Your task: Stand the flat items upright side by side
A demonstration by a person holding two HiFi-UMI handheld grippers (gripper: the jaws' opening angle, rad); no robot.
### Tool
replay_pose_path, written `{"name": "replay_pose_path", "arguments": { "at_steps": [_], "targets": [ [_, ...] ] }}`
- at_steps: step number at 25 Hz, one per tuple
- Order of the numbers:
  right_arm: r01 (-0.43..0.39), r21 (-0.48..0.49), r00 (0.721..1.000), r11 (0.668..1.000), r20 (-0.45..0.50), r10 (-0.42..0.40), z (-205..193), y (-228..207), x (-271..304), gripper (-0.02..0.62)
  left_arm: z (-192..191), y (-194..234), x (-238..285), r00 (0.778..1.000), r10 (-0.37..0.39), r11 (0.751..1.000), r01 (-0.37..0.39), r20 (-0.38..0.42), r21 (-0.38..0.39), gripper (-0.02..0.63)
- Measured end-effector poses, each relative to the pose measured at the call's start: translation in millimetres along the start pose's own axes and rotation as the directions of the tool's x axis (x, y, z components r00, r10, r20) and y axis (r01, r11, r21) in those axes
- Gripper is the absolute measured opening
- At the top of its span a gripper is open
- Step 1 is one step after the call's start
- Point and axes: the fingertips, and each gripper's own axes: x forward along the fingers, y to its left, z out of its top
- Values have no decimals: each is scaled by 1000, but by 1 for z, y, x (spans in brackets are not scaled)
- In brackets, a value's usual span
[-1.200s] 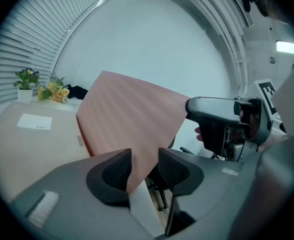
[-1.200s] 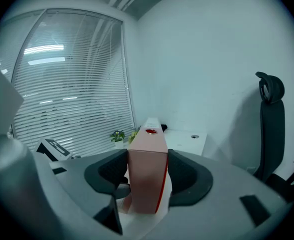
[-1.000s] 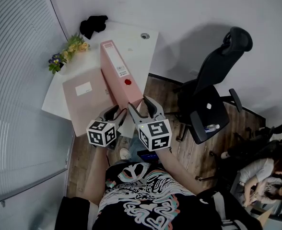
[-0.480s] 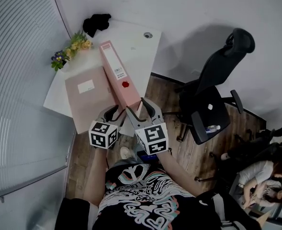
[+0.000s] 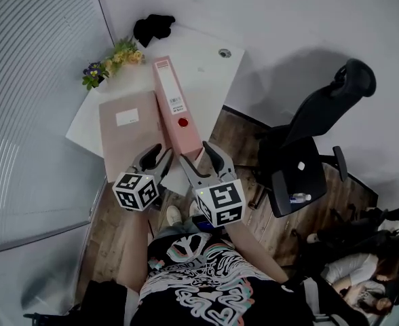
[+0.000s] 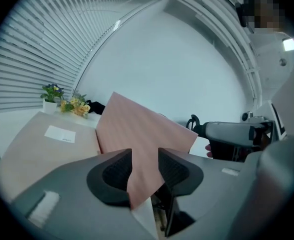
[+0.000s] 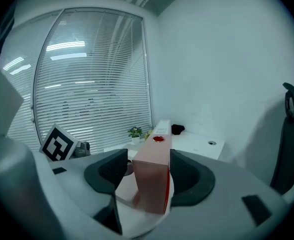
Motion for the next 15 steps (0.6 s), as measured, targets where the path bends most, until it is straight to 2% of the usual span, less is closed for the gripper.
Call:
{"name": "replay_pose_path", "arguments": {
  "at_steps": [8,12,15],
  "targets": [
    [-65,24,998,998,-16,66,21,-19,0,253,14,2,-7,994,88,995,-85,61,-42,152],
    [-99,38,995,994,-20,100,32,-21,7,255,20,3,-8,992,115,993,-115,50,1,152],
    [-97,57,994,994,-48,100,35,-23,18,256,25,5,-5,993,106,994,-106,50,10,152]
  ]
}}
